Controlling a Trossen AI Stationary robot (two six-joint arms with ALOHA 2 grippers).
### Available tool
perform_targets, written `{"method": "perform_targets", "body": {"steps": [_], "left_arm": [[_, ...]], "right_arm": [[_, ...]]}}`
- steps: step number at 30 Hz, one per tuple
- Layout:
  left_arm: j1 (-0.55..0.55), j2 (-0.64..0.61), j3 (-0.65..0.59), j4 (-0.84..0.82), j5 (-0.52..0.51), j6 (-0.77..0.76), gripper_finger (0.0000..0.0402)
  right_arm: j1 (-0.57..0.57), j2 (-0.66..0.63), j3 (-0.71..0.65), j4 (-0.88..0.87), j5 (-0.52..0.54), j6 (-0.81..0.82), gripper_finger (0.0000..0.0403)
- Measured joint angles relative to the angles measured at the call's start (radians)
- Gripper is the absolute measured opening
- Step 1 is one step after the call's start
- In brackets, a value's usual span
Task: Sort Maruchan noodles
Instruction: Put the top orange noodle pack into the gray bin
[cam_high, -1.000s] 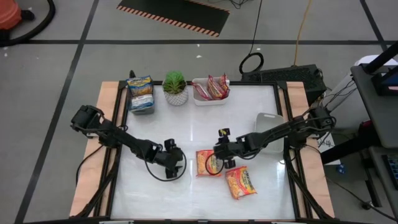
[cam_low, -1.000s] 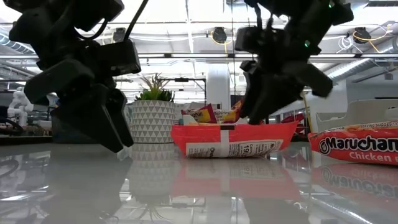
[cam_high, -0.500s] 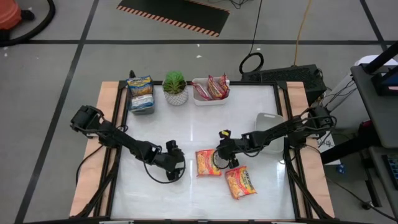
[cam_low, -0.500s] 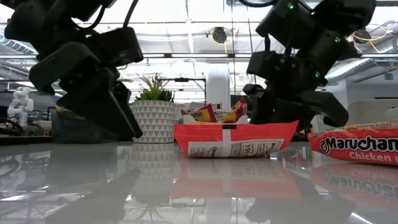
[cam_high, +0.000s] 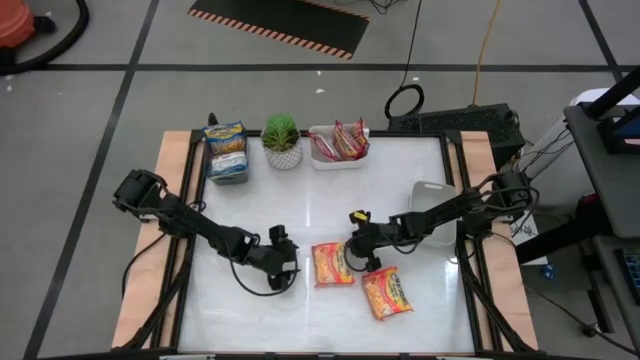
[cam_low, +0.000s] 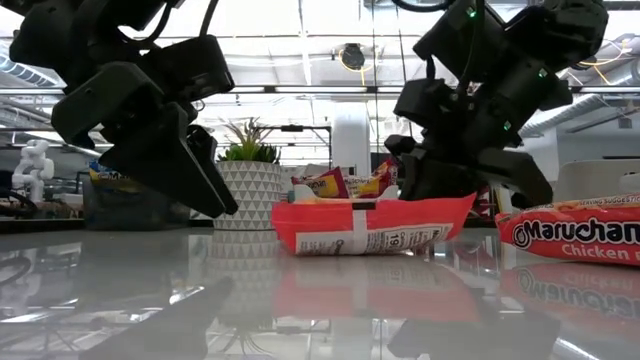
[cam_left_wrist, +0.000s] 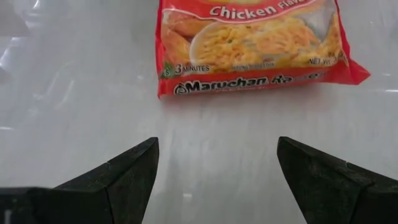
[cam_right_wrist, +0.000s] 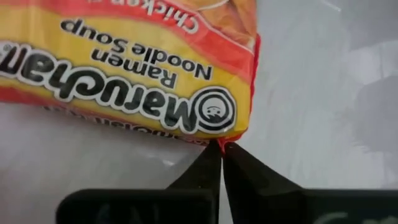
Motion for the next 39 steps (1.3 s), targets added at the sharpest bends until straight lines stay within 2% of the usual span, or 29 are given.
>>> {"method": "perform_targets", "body": {"steps": [10,13,18,24,30,32,39], "left_arm": [[0.028,0.0,0.0,0.045,-0.026,-0.044,0.033],[0.037,-0.004,0.0,0.072,0.004,-0.03,0.033],[0.053,-0.105,0.001,0.05,0.053,-0.078,0.033],[0.062,-0.261,0.001,0.065,0.052,-0.146,0.033],[0.062,-0.277,0.001,0.082,0.053,-0.155,0.033],[0.062,-0.262,0.001,0.102,0.059,-0.162,0.033],[0.054,-0.24,0.001,0.188,0.201,-0.137,0.033]], "right_arm": [[0.057,-0.001,0.052,0.008,0.204,-0.081,0.0001],[0.085,-0.001,0.088,0.011,0.259,-0.131,0.0001],[0.124,-0.001,0.142,-0.057,0.376,-0.18,0.0],[0.176,-0.001,0.166,-0.072,0.484,-0.207,0.0],[0.238,-0.001,0.225,-0.071,0.582,-0.278,0.0],[0.255,-0.001,0.251,-0.067,0.584,-0.304,0.0],[0.288,-0.001,0.317,-0.068,0.636,-0.367,0.0]]}}
